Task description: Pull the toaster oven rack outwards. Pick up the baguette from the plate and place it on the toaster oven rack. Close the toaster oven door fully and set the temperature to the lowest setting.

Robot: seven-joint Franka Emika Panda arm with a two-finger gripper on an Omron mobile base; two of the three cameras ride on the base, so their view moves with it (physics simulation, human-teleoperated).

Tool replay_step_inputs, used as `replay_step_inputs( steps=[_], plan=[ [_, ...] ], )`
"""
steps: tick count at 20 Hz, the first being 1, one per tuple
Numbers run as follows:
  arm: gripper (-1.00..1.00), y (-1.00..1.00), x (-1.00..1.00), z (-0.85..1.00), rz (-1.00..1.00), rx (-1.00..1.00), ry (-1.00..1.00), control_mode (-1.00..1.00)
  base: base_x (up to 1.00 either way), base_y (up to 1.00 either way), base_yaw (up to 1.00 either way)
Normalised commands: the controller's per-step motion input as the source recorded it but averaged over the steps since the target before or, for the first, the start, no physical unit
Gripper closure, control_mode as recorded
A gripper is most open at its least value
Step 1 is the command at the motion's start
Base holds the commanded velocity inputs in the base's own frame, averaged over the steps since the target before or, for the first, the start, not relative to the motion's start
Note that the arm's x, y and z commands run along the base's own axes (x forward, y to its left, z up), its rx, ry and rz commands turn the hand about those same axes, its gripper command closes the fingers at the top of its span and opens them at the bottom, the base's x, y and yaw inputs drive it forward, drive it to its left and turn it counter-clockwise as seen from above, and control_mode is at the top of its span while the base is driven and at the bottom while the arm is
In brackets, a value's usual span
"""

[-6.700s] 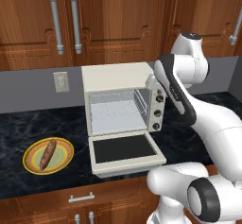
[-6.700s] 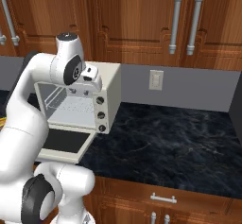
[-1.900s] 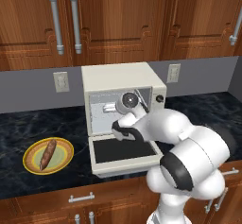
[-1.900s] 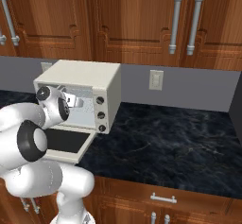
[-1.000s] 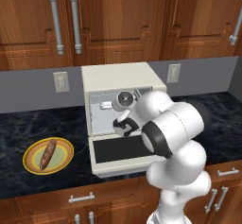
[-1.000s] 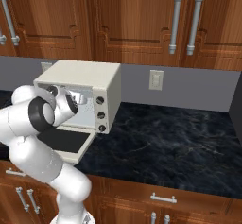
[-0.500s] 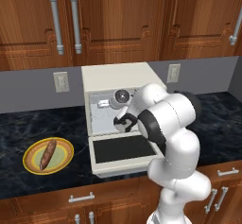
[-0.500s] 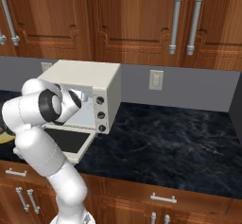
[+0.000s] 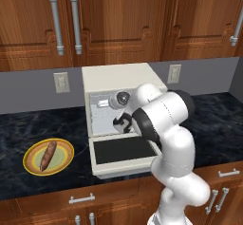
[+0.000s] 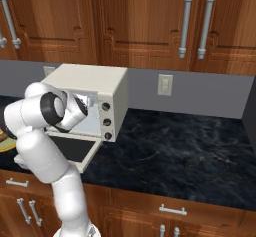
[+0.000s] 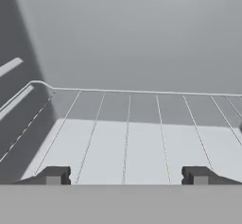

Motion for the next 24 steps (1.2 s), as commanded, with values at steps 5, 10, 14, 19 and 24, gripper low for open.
replay_step_inputs(
  steps=[5,10,14,19,24],
  plan=[
    [-1.00,0.04,-0.22,-1.00,0.00,0.01,0.00,-1.00,0.00,0.00,0.00],
    [-1.00,0.00,-0.49,-1.00,0.00,0.00,0.01,-1.00,0.00,0.00,0.00],
    [-1.00,0.00,-0.52,-1.00,0.00,0.00,0.15,-1.00,0.00,0.00,0.00],
    [-1.00,0.00,-0.73,-1.00,0.00,0.00,0.28,-1.00,0.00,0.00,0.00],
    [-1.00,0.00,-1.00,-1.00,0.00,-0.03,0.40,-1.00,0.00,0.00,0.00]
  ],
)
